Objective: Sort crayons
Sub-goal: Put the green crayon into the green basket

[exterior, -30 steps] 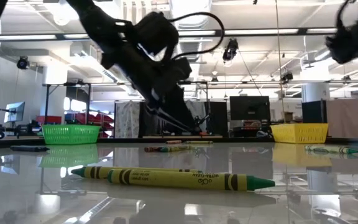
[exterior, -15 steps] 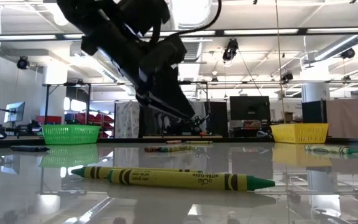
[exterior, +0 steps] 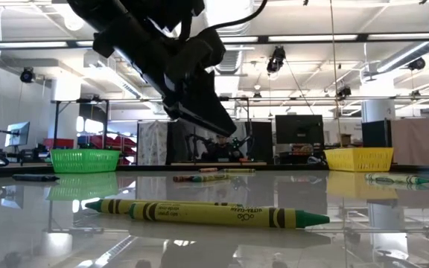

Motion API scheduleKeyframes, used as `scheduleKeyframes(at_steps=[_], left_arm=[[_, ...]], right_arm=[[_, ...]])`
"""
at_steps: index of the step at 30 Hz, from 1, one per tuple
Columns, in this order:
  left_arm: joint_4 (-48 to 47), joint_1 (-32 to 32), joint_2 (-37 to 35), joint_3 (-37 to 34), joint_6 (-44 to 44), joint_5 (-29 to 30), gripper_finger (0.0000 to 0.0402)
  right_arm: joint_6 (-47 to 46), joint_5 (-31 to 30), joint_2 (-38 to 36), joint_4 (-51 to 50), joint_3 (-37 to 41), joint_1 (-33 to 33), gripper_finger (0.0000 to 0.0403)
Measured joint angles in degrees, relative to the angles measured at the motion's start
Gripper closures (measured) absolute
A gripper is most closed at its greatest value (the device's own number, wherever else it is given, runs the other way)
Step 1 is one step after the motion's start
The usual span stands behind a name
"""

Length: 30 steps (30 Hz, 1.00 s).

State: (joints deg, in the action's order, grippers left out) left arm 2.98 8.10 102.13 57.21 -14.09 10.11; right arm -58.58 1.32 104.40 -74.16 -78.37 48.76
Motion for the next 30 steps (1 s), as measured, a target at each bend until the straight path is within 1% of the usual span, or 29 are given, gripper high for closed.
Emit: scheduleKeyframes(at_steps=[3,6,8,10,14,17,20,23,25,27,30], left_arm=[[-0.5,0.1,0.0,-0.2,0.0,0.1,0.0267],[-1.0,0.1,0.0,-0.4,0.0,0.1,0.0267],[-0.9,0.1,0.3,-0.4,0.8,0.1,0.0267],[-0.8,0.1,0.9,-0.4,2.5,0.8,0.0267],[0.0,-0.7,2.2,-0.5,7.2,6.1,0.0267],[2.2,-2.6,3.1,-0.5,10.9,7.7,0.0267],[4.8,-5.3,3.9,0.3,12.9,6.8,0.0267],[4.8,-8.0,4.3,2.1,13.0,3.4,0.0267],[4.3,-9.0,4.3,2.5,12.5,1.3,0.0267],[4.0,-9.3,4.3,2.7,11.5,0.7,0.0267],[2.4,-9.1,4.3,2.7,10.0,0.5,0.0267]], right_arm=[[-7.0,-0.1,-5.1,-1.7,1.3,0.7,0.0177],[-16.0,-1.3,-10.7,-2.1,4.3,2.3,0.0177],[-22.2,-3.9,-14.3,-2.0,6.7,3.3,0.0177],[-27.7,-7.7,-17.2,-2.0,9.2,3.5,0.0177],[-34.8,-13.7,-21.6,-1.8,14.2,2.6,0.0177],[-34.1,-16.8,-24.1,-1.2,17.8,0.4,0.0177],[-28.6,-16.0,-26.0,1.6,21.5,-3.6,0.0177],[-25.3,-15.5,-27.2,5.5,25.0,-9.1,0.0177],[-23.3,-16.6,-27.2,8.1,27.0,-13.5,0.0177],[-20.7,-17.5,-27.4,11.1,28.8,-17.8,0.0177],[-15.3,-16.9,-27.4,17.5,31.0,-22.8,0.0177]])
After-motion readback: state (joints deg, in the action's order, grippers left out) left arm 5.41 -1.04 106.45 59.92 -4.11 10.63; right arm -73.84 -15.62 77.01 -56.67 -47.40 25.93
